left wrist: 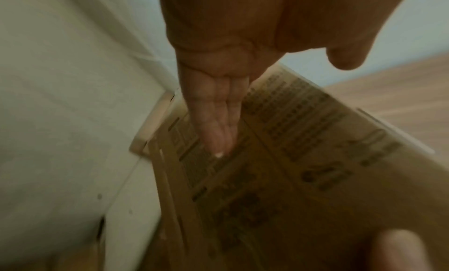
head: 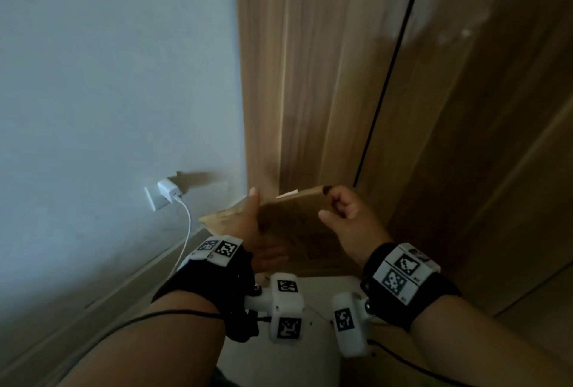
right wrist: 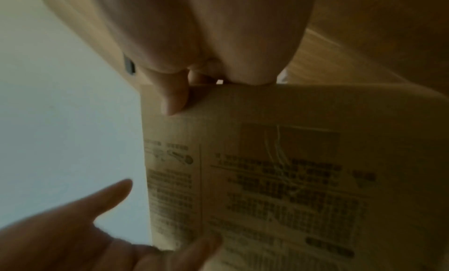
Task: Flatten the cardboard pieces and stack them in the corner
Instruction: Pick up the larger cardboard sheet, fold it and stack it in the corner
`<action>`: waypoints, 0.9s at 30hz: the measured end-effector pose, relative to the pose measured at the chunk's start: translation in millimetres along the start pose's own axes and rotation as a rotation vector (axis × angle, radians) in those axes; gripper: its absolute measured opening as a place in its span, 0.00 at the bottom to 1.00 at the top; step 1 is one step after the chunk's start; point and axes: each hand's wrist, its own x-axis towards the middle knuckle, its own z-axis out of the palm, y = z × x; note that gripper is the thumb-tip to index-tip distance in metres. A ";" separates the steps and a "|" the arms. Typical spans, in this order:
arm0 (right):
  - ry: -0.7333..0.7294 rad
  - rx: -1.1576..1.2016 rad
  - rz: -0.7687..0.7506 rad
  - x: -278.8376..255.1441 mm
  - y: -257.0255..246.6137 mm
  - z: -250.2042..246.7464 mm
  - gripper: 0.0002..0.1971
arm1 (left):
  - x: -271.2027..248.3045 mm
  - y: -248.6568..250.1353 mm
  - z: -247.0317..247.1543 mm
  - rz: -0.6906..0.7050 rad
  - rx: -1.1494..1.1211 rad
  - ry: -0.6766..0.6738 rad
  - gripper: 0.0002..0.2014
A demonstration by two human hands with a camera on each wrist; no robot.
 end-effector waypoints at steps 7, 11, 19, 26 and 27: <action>-0.168 -0.224 -0.194 -14.4 0.0 18.1 0.19 | -1.9 -4.3 2.3 0.079 -0.164 0.056 0.12; -0.196 -0.287 -0.222 -4.3 7.5 14.0 0.19 | 10.5 0.8 -1.8 0.099 -0.184 0.052 0.12; 0.020 -0.337 -0.128 12.8 20.7 -8.7 0.13 | 37.7 9.4 -7.8 0.162 -0.135 0.233 0.11; 0.261 -0.040 0.321 33.1 42.7 -37.1 0.19 | 50.0 10.2 -10.8 0.192 -0.061 0.329 0.08; 0.276 0.023 0.376 35.4 46.2 -38.4 0.22 | 49.4 10.5 -9.3 0.199 -0.061 0.319 0.09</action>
